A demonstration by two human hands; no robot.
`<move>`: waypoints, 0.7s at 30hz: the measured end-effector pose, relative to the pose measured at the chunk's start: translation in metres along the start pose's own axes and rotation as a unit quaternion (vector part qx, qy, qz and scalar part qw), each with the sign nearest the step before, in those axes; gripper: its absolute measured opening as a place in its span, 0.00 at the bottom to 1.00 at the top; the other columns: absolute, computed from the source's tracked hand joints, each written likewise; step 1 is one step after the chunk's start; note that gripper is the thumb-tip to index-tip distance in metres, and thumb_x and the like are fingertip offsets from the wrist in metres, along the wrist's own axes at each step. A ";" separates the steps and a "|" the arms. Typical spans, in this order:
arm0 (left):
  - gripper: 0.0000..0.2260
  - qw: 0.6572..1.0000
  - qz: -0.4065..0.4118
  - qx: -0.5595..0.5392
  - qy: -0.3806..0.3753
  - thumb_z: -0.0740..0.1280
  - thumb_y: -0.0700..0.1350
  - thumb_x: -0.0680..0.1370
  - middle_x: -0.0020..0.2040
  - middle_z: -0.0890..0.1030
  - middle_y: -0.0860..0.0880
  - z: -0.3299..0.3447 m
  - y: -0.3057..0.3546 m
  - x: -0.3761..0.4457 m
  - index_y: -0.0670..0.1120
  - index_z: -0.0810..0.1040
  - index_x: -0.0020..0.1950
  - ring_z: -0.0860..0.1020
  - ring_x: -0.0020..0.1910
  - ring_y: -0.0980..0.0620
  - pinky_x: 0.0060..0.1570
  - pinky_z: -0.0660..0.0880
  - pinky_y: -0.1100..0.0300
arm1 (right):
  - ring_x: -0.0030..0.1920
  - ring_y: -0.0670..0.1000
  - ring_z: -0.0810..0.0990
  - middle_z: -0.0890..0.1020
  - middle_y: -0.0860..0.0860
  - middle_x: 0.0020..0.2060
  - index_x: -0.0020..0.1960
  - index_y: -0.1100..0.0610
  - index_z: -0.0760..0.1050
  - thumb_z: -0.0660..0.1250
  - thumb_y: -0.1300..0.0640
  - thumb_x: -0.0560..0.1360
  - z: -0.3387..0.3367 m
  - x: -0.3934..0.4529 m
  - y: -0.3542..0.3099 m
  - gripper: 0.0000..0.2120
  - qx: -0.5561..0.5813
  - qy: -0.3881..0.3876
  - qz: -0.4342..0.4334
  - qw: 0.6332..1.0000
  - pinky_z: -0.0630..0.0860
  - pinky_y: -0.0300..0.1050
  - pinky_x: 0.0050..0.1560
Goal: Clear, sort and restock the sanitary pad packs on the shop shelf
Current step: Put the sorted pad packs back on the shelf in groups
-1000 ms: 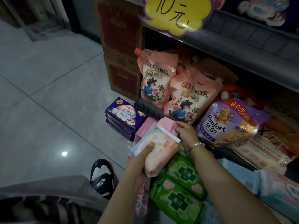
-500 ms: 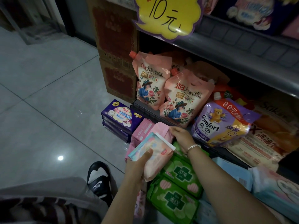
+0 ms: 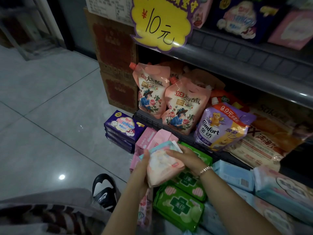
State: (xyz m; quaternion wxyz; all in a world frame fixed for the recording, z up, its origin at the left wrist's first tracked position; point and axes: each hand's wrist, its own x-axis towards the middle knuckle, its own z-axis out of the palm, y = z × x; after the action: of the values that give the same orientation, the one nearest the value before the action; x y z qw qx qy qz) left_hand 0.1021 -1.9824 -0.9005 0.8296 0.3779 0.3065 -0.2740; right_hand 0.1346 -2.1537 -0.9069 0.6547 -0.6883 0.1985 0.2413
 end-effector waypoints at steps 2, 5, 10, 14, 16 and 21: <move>0.29 0.996 0.001 0.046 0.071 0.53 0.67 0.78 0.44 0.83 0.38 0.004 0.001 0.012 0.42 0.76 0.53 0.82 0.44 0.40 0.49 0.77 0.46 | 0.49 0.57 0.84 0.84 0.56 0.51 0.58 0.56 0.79 0.77 0.54 0.67 -0.011 0.000 0.004 0.21 0.040 0.068 -0.006 0.997 0.81 0.52 0.49; 0.25 0.962 0.055 0.214 0.162 0.56 0.62 0.80 0.64 0.75 0.39 -0.004 -0.006 0.038 0.48 0.66 0.71 0.77 0.57 0.39 0.58 0.76 0.43 | 0.49 0.57 0.84 0.85 0.56 0.50 0.55 0.54 0.79 0.78 0.53 0.65 -0.033 0.001 0.011 0.20 0.115 0.160 -0.040 0.979 0.81 0.55 0.51; 0.25 0.944 0.034 0.262 0.195 0.65 0.56 0.77 0.60 0.77 0.37 -0.026 -0.033 0.083 0.48 0.66 0.71 0.79 0.55 0.35 0.49 0.80 0.46 | 0.51 0.55 0.83 0.83 0.54 0.53 0.57 0.54 0.78 0.73 0.56 0.72 -0.043 0.020 0.002 0.14 0.145 0.186 -0.093 0.967 0.81 0.50 0.47; 0.22 0.927 0.056 0.239 0.284 0.74 0.51 0.72 0.52 0.81 0.42 -0.021 -0.025 0.080 0.45 0.75 0.63 0.82 0.46 0.40 0.51 0.80 0.49 | 0.52 0.56 0.83 0.83 0.55 0.54 0.56 0.54 0.78 0.73 0.51 0.73 -0.038 0.045 -0.008 0.14 0.070 0.210 -0.093 0.971 0.80 0.55 0.53; 0.20 0.924 0.059 0.221 0.306 0.75 0.47 0.72 0.50 0.82 0.41 -0.016 -0.019 0.075 0.45 0.77 0.62 0.82 0.42 0.42 0.43 0.80 0.53 | 0.53 0.56 0.82 0.83 0.55 0.53 0.57 0.55 0.78 0.72 0.50 0.73 -0.035 0.051 -0.008 0.15 0.037 0.233 -0.096 0.967 0.79 0.57 0.56; 0.19 0.935 0.063 0.200 0.286 0.74 0.44 0.73 0.53 0.82 0.39 -0.012 -0.021 0.075 0.42 0.77 0.63 0.82 0.46 0.42 0.41 0.78 0.56 | 0.55 0.55 0.81 0.83 0.51 0.55 0.61 0.54 0.76 0.72 0.31 0.60 -0.038 0.055 0.008 0.38 0.003 0.252 -0.117 0.961 0.77 0.59 0.59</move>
State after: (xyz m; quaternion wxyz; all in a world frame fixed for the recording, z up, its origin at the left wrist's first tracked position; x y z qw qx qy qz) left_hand 0.1338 -2.0013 -0.9700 0.6295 0.6169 0.4454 -0.1575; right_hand 0.1768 -2.1894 -0.9443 0.6092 -0.7433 0.2757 -0.0194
